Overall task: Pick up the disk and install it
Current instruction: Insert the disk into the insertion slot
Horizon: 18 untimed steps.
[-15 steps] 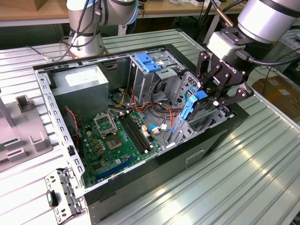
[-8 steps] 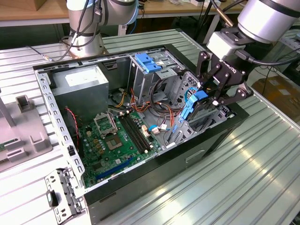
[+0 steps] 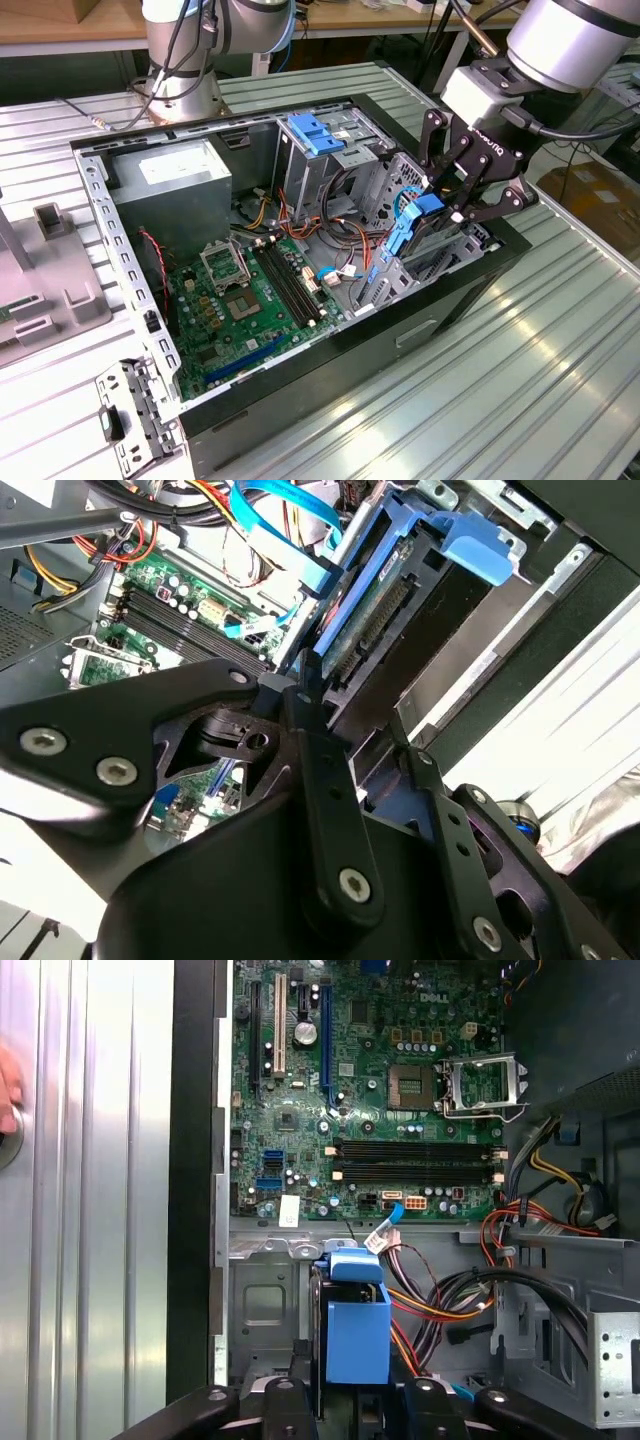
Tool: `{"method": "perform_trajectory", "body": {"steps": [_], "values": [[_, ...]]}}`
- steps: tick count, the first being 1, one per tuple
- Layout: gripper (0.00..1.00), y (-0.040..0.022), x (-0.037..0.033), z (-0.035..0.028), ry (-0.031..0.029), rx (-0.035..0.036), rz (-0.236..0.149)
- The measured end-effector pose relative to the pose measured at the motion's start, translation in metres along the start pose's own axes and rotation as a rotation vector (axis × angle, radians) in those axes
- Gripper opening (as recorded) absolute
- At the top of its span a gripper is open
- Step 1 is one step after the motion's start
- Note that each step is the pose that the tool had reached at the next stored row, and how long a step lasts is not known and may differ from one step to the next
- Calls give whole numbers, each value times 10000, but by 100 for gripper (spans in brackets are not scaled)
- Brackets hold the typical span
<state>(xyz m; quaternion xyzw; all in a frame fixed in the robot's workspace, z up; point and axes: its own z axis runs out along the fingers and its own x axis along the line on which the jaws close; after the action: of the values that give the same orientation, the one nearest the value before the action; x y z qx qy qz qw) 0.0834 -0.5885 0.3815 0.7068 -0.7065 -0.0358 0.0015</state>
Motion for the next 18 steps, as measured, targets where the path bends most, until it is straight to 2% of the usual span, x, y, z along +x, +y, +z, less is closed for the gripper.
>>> {"method": "perform_trajectory", "body": {"steps": [7, 8, 9, 10, 12, 13, 14, 15, 16, 17, 18], "values": [[38, 0, 0, 2, -2, 0, 0], [44, 0, 0, 2, -1, 0, 0], [44, 0, 0, 2, -1, 0, 0], [44, 1, -1, -19, -3, 1, 0], [44, 6, -5, -110, -12, 0, 0], [44, 9, -9, -181, -27, 0, -2], [44, 11, -10, -213, -36, 0, -2], [44, 12, -11, -227, -61, 0, -3], [44, 12, -10, -230, -148, 0, -8], [44, 12, -11, -231, -303, -2, -15], [44, 12, -11, -229, -432, -3, -23]]}}
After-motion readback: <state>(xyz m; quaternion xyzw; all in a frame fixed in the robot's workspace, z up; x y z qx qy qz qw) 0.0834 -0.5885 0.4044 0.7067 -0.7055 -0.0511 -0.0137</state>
